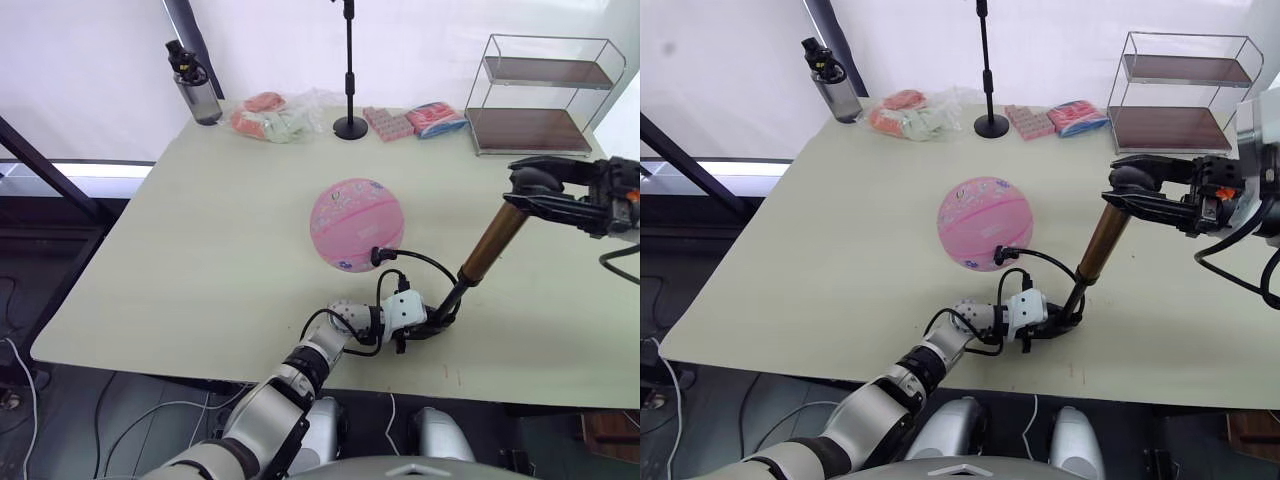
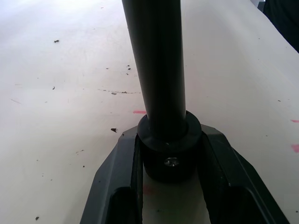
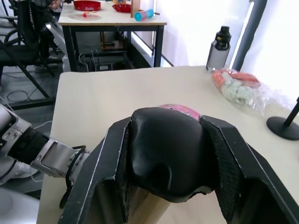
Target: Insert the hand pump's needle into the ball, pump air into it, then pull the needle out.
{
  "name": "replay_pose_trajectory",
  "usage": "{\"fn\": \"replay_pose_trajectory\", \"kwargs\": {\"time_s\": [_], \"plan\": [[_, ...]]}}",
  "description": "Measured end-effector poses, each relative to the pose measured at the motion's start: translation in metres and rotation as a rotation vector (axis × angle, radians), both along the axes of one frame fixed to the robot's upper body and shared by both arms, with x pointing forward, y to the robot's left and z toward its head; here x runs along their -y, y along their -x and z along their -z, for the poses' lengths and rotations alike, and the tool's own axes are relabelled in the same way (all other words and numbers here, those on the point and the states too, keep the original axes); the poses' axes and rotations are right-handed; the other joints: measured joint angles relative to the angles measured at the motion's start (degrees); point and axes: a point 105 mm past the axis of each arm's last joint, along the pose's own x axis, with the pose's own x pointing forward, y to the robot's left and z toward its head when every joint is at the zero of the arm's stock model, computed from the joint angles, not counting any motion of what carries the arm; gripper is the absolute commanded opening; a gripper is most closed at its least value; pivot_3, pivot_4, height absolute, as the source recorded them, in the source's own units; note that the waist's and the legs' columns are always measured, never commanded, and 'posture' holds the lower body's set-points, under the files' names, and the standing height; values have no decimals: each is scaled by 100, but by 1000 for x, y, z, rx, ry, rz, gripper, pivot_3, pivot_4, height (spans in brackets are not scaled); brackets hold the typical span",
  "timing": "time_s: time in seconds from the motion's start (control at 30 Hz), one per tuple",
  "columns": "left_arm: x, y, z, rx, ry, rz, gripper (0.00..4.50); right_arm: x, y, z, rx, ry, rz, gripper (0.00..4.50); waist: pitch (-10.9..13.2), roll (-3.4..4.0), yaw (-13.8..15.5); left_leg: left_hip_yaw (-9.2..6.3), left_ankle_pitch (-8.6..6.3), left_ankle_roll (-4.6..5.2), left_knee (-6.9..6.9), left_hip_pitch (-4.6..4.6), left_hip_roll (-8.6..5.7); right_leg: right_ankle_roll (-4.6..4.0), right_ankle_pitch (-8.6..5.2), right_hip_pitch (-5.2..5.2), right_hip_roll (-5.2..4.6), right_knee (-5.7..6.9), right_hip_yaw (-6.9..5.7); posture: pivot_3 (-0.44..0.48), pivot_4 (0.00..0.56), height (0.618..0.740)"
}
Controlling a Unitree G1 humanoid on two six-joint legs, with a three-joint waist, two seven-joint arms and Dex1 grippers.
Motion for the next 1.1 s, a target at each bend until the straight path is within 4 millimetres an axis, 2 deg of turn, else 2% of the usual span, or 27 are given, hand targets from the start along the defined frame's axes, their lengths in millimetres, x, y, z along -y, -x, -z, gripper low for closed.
{"fn": "replay_pose_trajectory", "kwargs": {"time_s": [0.27, 0.5, 0.93, 1.1], "plan": [[1, 0, -1, 6, 5, 4, 1124, 0, 0, -2, -13, 9, -4, 1714, 10, 7, 2, -1, 1, 0, 0, -13, -5, 21, 12, -6, 3, 1, -5, 0, 150, 736], [-2, 0, 0, 4, -3, 1, 1124, -4, 7, 9, 46, 29, -9, 1714, 2, -4, -21, -5, 0, -1, -2, 11, -2, 21, 11, 10, 16, 2, -8, 0, 150, 736], [-6, 2, 8, -19, -23, -13, 1124, -24, 12, 109, -5, 98, 44, 1714, -106, -52, -35, -11, 0, -1, -4, 29, 8, 21, 9, 13, 37, 17, -8, 0, 150, 736], [-7, 2, 10, -22, -28, -17, 1124, -26, 12, 140, -15, 146, 66, 1714, -133, -56, -35, -11, 0, -1, -4, 39, 8, 1, -2, 20, 43, 19, -8, 0, 150, 736]]}}
